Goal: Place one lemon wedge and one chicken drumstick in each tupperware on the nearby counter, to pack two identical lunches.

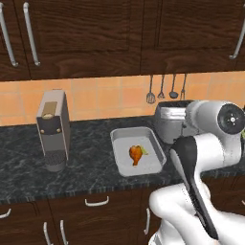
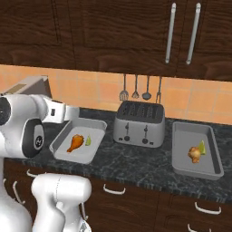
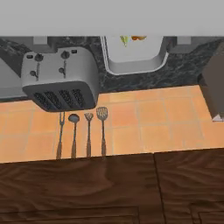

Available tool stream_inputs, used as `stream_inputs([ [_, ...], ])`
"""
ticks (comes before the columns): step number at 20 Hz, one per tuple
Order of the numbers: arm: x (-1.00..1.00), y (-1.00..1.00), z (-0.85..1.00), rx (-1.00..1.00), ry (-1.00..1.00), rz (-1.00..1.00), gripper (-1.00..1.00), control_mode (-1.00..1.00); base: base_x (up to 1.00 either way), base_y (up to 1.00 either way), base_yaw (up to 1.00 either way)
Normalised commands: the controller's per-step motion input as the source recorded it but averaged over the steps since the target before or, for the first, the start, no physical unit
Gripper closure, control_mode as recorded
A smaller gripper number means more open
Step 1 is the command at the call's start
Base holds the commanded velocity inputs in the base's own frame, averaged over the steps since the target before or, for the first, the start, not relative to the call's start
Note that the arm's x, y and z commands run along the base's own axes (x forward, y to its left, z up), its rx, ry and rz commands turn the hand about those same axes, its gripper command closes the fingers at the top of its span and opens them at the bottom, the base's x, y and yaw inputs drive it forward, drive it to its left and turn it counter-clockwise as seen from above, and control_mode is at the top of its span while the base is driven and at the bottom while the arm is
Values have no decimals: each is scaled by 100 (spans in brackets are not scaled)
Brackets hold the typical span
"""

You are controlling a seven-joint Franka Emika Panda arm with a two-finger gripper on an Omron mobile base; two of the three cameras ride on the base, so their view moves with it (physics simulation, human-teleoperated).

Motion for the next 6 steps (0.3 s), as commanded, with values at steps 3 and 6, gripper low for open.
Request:
stream_inputs([
  [3,-67,-68,-10,22,-14,-7,-100,-100,0,0,0],
  [6,0,0,0,0,0,0,-100,-100,0,0,0],
])
